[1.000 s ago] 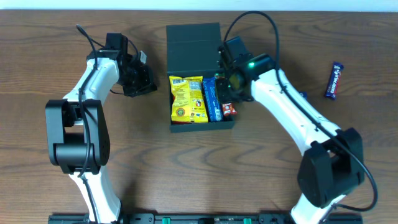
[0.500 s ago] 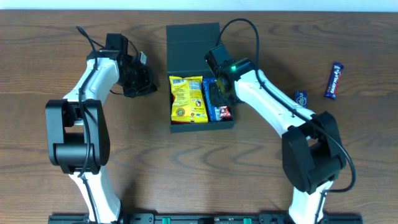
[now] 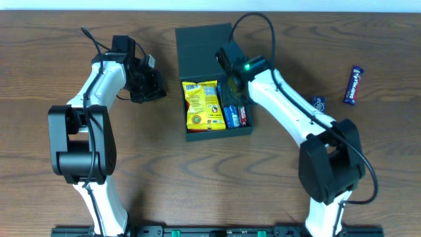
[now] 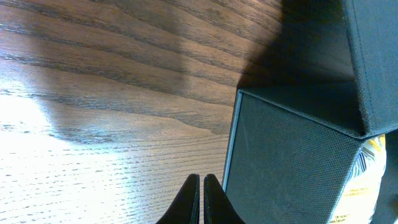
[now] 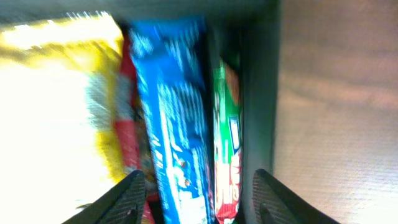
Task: Pack container
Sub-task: 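Move the right gripper to the Dairy Milk bar and grasp it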
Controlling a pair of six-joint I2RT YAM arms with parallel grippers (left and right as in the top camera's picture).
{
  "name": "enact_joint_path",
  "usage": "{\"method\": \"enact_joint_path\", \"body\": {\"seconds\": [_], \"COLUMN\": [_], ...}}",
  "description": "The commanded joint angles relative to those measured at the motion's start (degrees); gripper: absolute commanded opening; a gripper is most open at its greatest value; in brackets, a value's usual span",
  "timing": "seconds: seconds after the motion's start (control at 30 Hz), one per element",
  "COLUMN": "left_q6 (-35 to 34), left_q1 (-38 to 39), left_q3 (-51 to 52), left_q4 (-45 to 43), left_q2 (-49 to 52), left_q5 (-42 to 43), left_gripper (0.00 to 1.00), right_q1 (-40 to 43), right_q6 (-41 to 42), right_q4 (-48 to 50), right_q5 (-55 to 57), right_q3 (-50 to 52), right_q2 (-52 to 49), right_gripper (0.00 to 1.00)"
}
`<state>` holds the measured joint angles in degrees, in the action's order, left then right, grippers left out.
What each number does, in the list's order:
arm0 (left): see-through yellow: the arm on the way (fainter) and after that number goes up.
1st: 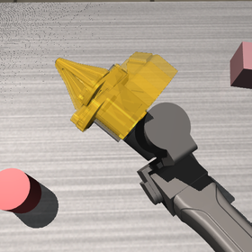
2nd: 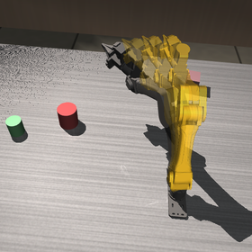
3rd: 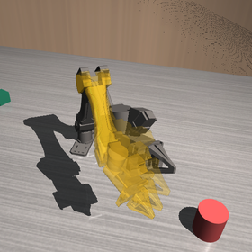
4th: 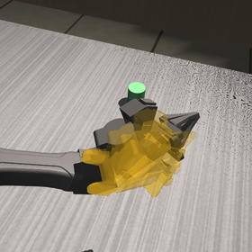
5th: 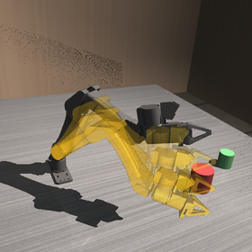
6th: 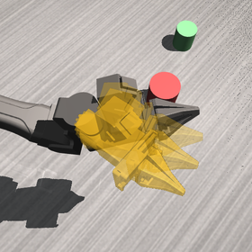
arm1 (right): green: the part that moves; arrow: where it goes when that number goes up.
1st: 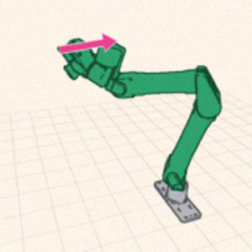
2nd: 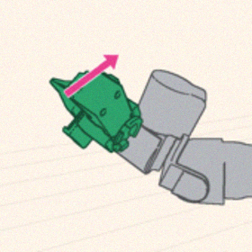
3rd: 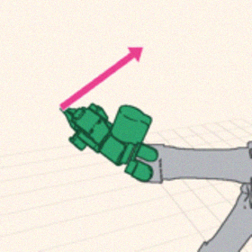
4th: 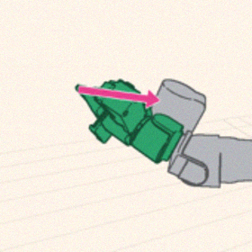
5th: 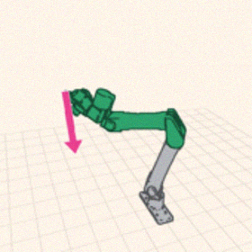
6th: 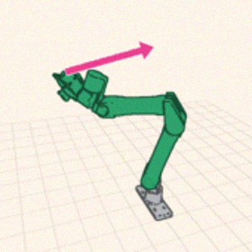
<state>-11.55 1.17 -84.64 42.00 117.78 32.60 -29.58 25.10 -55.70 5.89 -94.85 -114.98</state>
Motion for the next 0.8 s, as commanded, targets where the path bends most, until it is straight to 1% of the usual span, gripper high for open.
{"method": "enact_joint_path", "body": {"seconds": [0.0, 0.03, 0.1, 0.17, 0.23, 0.3, 0.43, 0.47, 0.57, 0.77], "left_q6": [1.29, 1.29, 1.29, 1.29, 1.29, 1.29, 1.29, 1.29, 1.27, 1.27], "left_q1": [-0.02, -0.02, -0.02, -0.02, -0.02, -0.02, -0.02, -0.02, -0.02, -0.02], "left_q3": [-0.59, -0.59, -0.61, -0.59, -0.59, -0.59, -0.59, -0.59, -0.59, -0.59], "left_q4": [0.20, 0.20, 0.20, 0.17, 0.20, 0.17, 0.17, 0.17, 0.17, 0.20], "left_q2": [0.92, 0.92, 0.92, 0.92, 0.92, 0.92, 0.92, 0.92, 0.92, 0.92], "left_q5": [-0.17, -0.17, -0.15, -0.15, -0.17, -0.15, -0.17, -0.17, -0.15, -0.15], "left_gripper": [0.06, 0.06, 0.06, 0.06, 0.06, 0.06, 0.06, 0.06, 0.06, 0.06], "right_q1": [0.22, 0.46, 1.60, 5.60, 14.91, 20.39, 31.65, 34.32, 38.36, 43.25], "right_q6": [-2.34, -2.91, -3.32, -3.28, -1.44, -0.17, -0.26, -0.26, -0.26, -0.79], "right_q4": [-0.61, -0.76, -0.90, -1.84, -4.13, -5.07, -7.10, -6.93, -5.75, -1.77], "right_q5": [2.29, 3.58, 9.05, 14.78, 14.67, 14.32, 13.79, 13.75, 13.22, 7.32], "right_q3": [-6.03, -7.13, -8.26, -8.26, -7.04, -6.43, -6.05, -6.05, -6.05, -6.05], "right_q2": [4.57, 5.38, 7.10, 8.09, 7.13, 5.90, 1.44, -0.50, -4.33, -10.60], "right_gripper": [0.52, 0.50, 0.48, 0.48, 0.49, 0.51, 0.52, 0.54, 0.57, 0.57]}}
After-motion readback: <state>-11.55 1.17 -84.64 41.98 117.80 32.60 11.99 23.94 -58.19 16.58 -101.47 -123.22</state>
